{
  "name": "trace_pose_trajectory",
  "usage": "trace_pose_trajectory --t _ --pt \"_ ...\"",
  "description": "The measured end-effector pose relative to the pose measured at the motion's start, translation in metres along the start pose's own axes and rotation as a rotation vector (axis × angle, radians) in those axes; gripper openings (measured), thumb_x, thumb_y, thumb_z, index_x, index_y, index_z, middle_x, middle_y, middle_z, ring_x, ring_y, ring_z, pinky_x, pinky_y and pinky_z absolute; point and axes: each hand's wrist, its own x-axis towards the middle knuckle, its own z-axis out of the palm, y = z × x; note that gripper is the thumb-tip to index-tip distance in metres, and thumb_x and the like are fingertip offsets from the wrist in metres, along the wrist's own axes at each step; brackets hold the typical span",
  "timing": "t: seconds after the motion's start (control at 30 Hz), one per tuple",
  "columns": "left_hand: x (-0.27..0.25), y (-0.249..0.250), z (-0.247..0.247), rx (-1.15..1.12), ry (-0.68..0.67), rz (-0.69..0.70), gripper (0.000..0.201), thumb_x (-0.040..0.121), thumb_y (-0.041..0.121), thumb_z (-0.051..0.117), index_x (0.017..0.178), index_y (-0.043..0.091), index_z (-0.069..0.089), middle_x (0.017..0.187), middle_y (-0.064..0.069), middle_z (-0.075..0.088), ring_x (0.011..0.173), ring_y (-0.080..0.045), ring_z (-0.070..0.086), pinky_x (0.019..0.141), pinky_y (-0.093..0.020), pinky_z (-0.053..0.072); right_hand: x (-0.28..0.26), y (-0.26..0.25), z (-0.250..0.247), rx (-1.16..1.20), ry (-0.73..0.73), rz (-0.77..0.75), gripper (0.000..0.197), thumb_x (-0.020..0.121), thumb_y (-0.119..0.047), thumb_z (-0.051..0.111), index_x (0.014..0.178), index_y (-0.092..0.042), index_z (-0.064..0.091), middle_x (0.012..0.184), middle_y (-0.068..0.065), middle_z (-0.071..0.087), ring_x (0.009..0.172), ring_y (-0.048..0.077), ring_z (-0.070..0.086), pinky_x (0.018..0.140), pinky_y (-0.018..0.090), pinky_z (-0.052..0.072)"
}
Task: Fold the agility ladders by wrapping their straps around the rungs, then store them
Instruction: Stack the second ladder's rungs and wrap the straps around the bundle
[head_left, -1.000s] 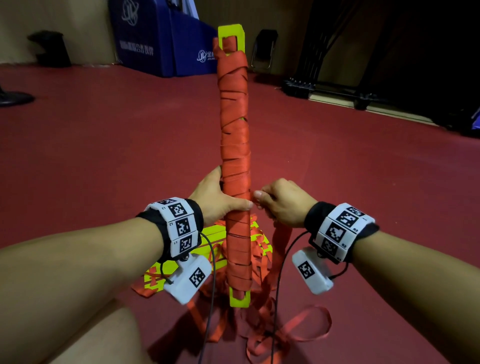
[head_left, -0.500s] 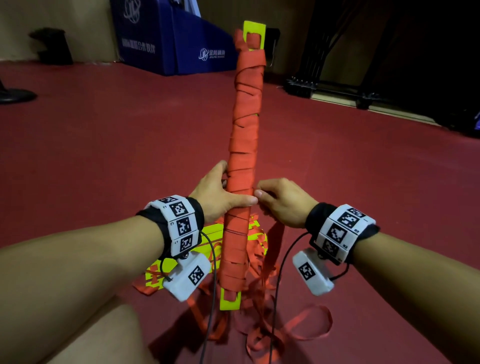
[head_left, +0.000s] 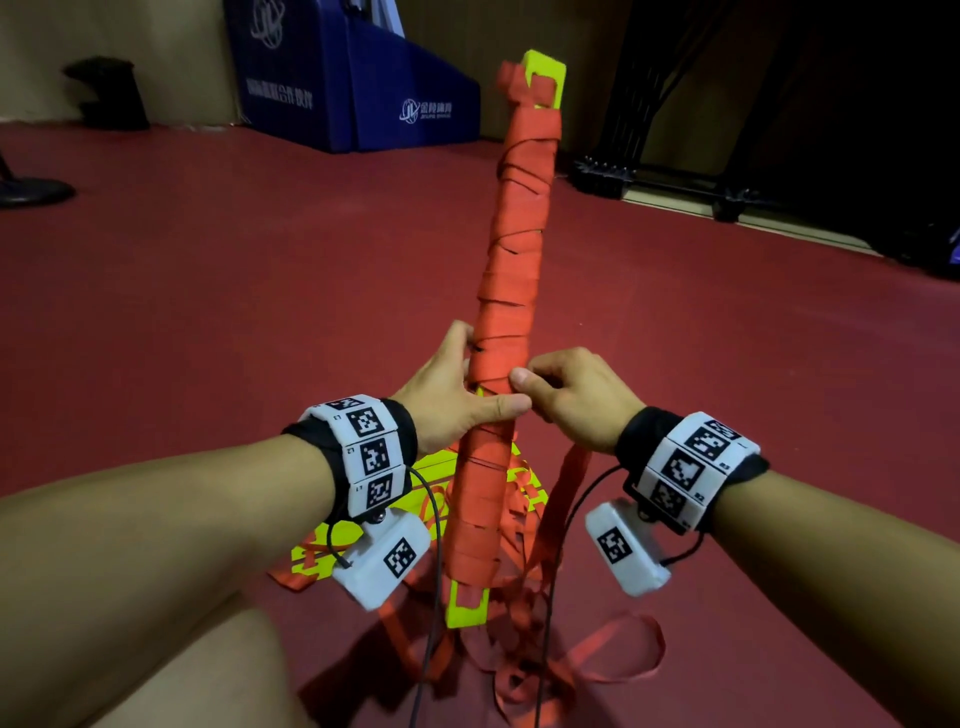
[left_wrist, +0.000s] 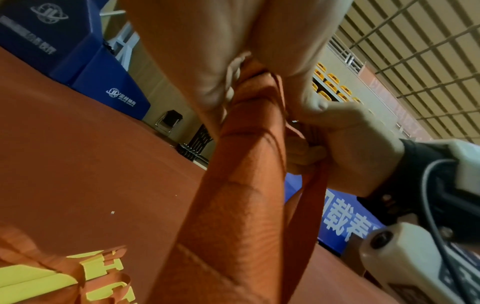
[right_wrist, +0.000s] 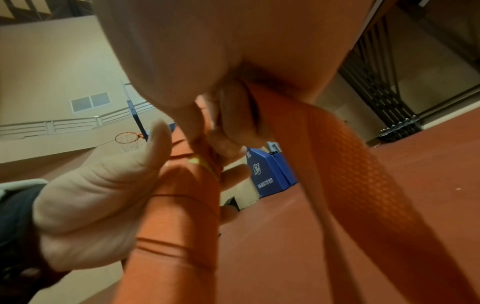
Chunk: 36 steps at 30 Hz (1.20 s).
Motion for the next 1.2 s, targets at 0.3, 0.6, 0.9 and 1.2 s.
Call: trace_pose_trajectory --t 0.3,0.6,0.9,1.2 --pt "-0.005 0.0021 0.0036 -0.166 -0.058 -0.098 0.064 0.056 -0.005 0.07 0.103 0.021 0.034 0.098 -0.009 0.063 0.069 -0.017 0.064 0.058 -0.03 0.056 -0.0005 0.0074 -0.0052 -0.099 -0.03 0.013 0.027 0.1 -0.024 0.053 0.073 -0.023 0.057 0.071 0.0 0.066 0.07 0.021 0.059 0.067 0.03 0.04" --pt "-0.0001 -0.0007 0.0004 -0.231 0.025 -0.182 0.061 0.077 -0.025 0.066 0.124 0.009 0.049 0.099 -0.004 0.069 0.08 -0.018 0.069 0.071 -0.037 0.06 0.0016 0.0065 -0.006 -0.087 -0.143 0.094 0.029 0.099 -0.025 0.056 0.072 -0.017 0.061 0.066 0.002 0.073 0.049 0.007 0.063 0.062 0.027 0.055" --pt "-0.0017 -0.0017 -0.0012 -0.177 0.021 -0.129 0.065 0.072 -0.029 0.067 0.121 0.01 0.052 0.101 -0.011 0.067 0.087 -0.029 0.067 0.081 -0.049 0.057 0.0015 0.0027 -0.0017 0.014 -0.224 0.194 0.028 0.099 -0.018 0.053 0.077 -0.004 0.064 0.056 0.0 0.066 0.041 0.014 0.056 0.046 0.02 0.044" --pt "-0.0042 -0.003 -0.0027 -0.147 -0.042 -0.042 0.066 0.05 -0.006 0.074 0.109 0.019 0.058 0.095 -0.002 0.065 0.078 -0.01 0.068 0.072 -0.027 0.058 -0.0022 0.0055 -0.0029 0.029 -0.305 0.207 0.028 0.098 -0.014 0.049 0.083 0.003 0.066 0.061 0.004 0.067 0.045 0.015 0.056 0.049 0.022 0.045"
